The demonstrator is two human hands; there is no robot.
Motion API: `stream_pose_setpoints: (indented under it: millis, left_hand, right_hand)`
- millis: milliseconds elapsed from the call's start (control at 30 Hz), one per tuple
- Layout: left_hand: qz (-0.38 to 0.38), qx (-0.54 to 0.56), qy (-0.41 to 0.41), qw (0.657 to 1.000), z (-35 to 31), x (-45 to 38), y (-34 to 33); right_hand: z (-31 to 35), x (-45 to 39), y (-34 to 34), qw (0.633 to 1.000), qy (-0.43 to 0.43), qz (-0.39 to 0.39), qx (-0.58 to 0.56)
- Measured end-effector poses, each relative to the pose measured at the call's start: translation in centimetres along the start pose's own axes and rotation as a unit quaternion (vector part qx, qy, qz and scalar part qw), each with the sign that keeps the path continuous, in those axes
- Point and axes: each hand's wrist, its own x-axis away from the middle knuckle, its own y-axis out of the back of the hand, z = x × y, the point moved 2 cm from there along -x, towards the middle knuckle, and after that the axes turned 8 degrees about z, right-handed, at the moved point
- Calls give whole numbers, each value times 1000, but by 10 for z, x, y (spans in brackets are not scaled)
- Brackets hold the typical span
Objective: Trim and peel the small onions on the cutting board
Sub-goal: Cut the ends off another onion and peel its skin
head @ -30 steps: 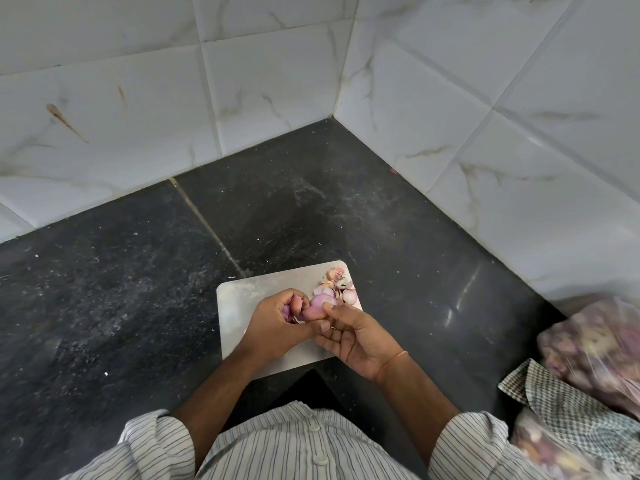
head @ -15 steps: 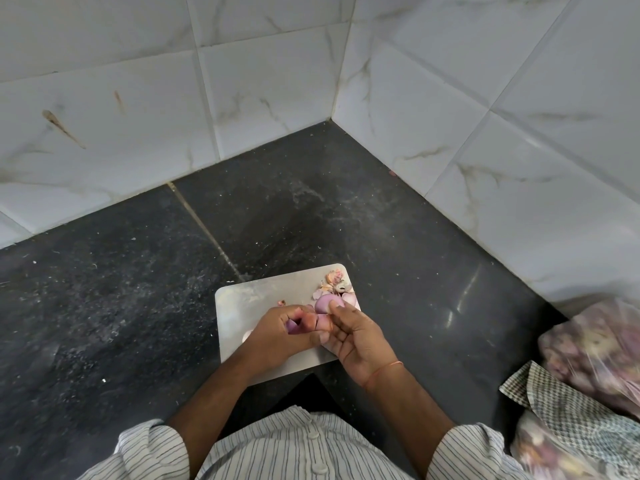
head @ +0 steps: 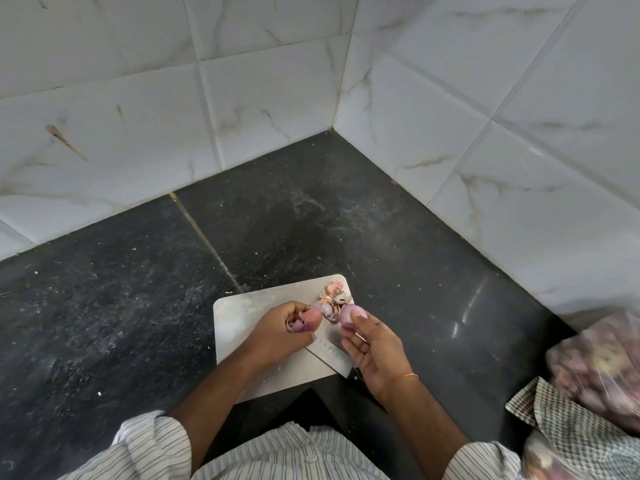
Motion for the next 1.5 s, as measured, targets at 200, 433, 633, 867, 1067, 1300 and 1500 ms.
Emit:
stream_pose_setpoints:
  millis: [200,433,633,867,1067,1300,1500]
  left_hand:
    - [75,-43,-17,996,-18,-30,-12]
    - [69,-18,-58,996,-22,-37,-17]
    - [27,48,-72,996,-13,-26,-8]
    - [-62,19,-73,995,5,-3,12]
    - [-78,-47,-65,994,39,27,45]
    - [-112,-112,-44,986,82,69,80]
    - [-72,-199,-4,977,112,81,74]
  right_hand:
    - [-2,-3,2,1000,-5,13,13]
    - [-3,-7,5,1000,-3,12,15]
    - [-8,-3,8,1000,-2,6,13]
    - [-17,1,9,999,0,30,32]
    - [-24,4,8,996,-1,45,73]
    - [-38,7,-1,943,40,66,324]
    - [-49,7,-19,816,102,97,561]
